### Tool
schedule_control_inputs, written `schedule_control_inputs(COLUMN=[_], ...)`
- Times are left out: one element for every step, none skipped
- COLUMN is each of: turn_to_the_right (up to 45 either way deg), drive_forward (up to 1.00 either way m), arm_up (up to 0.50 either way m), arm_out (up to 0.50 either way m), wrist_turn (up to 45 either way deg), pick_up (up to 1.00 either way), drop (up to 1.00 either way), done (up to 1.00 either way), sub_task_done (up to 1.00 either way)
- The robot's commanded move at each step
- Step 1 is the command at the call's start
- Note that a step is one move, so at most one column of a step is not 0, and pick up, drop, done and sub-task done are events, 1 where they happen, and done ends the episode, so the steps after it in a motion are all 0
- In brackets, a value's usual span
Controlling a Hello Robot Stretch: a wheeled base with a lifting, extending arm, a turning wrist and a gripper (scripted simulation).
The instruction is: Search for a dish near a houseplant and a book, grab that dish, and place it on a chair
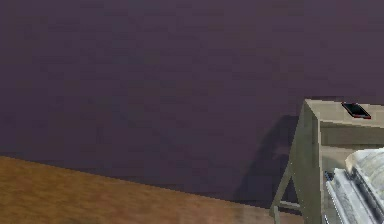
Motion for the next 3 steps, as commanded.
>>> schedule_control_inputs(turn_to_the_right=[0.0, 0.0, 0.0], drive_forward=[0.0, 0.0, 0.0], arm_up=[0.0, 0.0, -0.22], arm_out=[0.0, 0.0, 0.0], wrist_turn=[45.0, 15.0, 0.0], pick_up=[0.0, 0.0, 0.0], drop=[0.0, 0.0, 0.0], done=[0.0, 0.0, 0.0], sub_task_done=[0.0, 0.0, 0.0])
